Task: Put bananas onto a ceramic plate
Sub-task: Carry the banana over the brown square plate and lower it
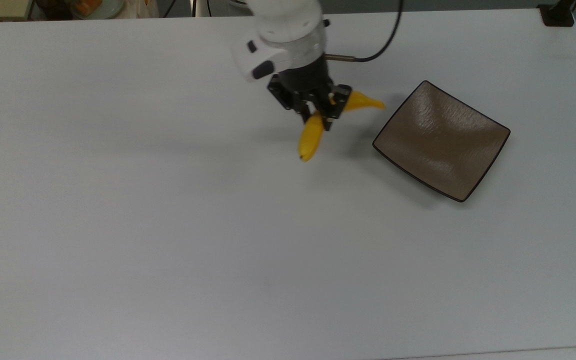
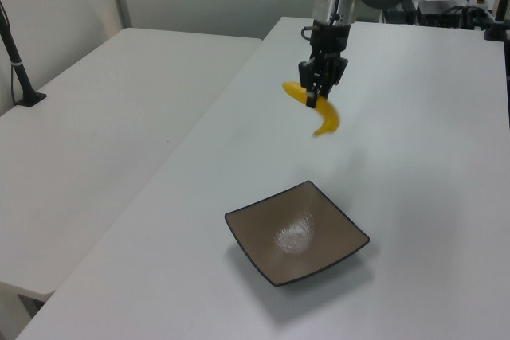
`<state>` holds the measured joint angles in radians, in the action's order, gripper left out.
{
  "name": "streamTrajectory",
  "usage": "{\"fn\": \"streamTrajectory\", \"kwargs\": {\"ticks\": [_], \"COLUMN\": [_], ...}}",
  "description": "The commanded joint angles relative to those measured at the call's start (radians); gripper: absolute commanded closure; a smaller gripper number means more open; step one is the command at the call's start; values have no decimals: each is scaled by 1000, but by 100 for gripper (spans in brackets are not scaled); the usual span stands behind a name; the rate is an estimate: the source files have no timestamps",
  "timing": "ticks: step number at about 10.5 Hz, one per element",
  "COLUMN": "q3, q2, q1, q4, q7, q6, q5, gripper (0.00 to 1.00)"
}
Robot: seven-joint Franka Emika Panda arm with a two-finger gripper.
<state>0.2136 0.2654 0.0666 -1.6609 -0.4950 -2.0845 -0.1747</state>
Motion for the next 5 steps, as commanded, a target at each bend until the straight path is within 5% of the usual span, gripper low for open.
{"fn": "streamTrajectory", "kwargs": {"ticks": [1, 5], "q3": [7, 9], "q2": [49, 83], "q1": [91, 183], "q4": [1, 7], "q7": [-26, -43], "q6": [-94, -198], "q5": [-17, -17], "gripper": [62, 72]}}
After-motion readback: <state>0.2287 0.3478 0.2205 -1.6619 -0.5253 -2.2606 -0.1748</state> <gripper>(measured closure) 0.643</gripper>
